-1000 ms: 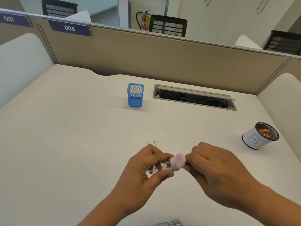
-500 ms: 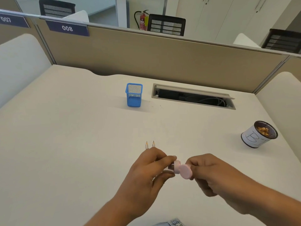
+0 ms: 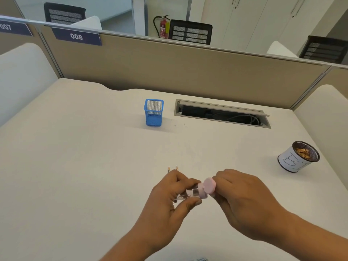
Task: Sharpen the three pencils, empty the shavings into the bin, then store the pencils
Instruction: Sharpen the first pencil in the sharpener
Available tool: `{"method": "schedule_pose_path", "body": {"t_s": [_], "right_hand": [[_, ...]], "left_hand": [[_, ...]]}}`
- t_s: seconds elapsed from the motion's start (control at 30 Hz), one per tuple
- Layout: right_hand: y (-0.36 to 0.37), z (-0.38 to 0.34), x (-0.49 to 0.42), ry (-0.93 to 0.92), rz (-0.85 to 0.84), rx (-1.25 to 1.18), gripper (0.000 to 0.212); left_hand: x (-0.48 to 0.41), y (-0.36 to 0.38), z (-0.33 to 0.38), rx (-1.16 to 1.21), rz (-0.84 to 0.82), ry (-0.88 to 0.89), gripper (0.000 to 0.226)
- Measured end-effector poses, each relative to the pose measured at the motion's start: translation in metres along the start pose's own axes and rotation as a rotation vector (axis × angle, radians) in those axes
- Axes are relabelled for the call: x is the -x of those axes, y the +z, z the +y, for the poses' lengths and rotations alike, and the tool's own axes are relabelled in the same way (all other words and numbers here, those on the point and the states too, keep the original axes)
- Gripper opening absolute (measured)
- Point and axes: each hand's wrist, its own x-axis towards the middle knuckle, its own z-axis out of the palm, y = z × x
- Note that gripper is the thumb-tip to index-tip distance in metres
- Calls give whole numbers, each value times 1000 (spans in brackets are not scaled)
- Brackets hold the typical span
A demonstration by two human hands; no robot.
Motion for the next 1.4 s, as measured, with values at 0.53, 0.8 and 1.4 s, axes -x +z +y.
{"method": "schedule_pose_path", "body": {"t_s": [0.53,0.8,1.4], "right_hand": [[-17,-1,5,109,-92,-26,26],[-3,-8,4,284,-48,-332,37],[-8,6,-11,14,64,54,26]], "left_hand": [[-4,-5,-2,19,-9,69,23],[-8,3,1,-51,60,169,31],[-16,-9,0,14,71,19,26]]}}
